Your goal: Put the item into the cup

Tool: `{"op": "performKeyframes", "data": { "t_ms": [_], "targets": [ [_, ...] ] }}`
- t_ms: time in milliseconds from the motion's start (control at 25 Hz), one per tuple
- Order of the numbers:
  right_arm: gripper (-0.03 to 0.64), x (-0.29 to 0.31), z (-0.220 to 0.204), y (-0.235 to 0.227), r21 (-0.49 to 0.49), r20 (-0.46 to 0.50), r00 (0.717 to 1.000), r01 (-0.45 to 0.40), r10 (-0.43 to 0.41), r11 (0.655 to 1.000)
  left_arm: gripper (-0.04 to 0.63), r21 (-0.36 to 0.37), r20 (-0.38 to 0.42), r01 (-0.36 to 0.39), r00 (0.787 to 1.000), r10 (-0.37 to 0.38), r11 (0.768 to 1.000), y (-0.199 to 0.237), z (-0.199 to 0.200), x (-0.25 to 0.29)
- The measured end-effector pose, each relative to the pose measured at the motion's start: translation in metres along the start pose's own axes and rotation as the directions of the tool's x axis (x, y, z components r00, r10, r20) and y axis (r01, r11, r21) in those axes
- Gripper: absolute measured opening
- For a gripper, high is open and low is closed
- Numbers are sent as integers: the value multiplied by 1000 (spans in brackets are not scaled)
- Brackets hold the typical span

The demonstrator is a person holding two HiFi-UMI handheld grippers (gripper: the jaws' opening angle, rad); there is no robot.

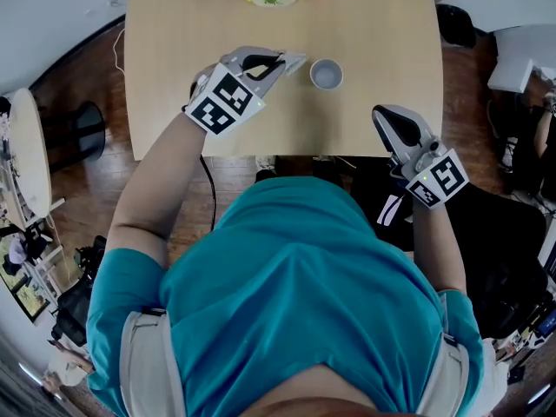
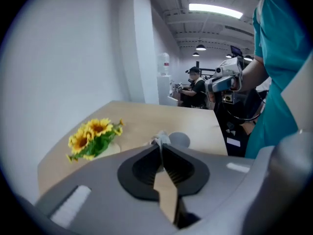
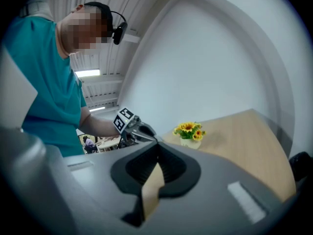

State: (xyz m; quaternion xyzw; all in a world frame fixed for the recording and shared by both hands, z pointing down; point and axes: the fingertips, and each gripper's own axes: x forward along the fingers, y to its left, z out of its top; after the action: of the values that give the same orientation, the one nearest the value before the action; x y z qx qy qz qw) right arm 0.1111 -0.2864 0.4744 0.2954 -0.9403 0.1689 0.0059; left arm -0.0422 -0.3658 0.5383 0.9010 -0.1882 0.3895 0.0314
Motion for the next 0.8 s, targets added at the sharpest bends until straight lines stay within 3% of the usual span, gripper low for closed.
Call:
{"op": "performKeyframes", "data": {
  "t_ms": [120, 240, 360, 640, 800],
  "targets": [
    [2, -11, -1, -3, 6, 10, 1000, 16, -16, 1000, 23, 173, -42, -14, 999, 22, 985, -16, 28, 17],
    [2, -21, -3, -6, 14, 19, 999, 33, -33, 999, 23, 341, -114, -5, 992, 46, 940, -33, 34, 43],
    [2, -30, -5, -9, 20, 23, 999, 47, -48, 999, 22, 447, -173, 17, 983, 68, 895, -45, 29, 65],
    [2, -46, -7, -18, 36, 34, 997, 74, -75, 997, 21, 553, -328, 100, 939, 105, 827, -55, -6, 106],
    [2, -49, -11, -21, 45, 35, 996, 80, -82, 996, 21, 575, -369, 146, 925, 96, 805, -63, -15, 124]
  ]
}}
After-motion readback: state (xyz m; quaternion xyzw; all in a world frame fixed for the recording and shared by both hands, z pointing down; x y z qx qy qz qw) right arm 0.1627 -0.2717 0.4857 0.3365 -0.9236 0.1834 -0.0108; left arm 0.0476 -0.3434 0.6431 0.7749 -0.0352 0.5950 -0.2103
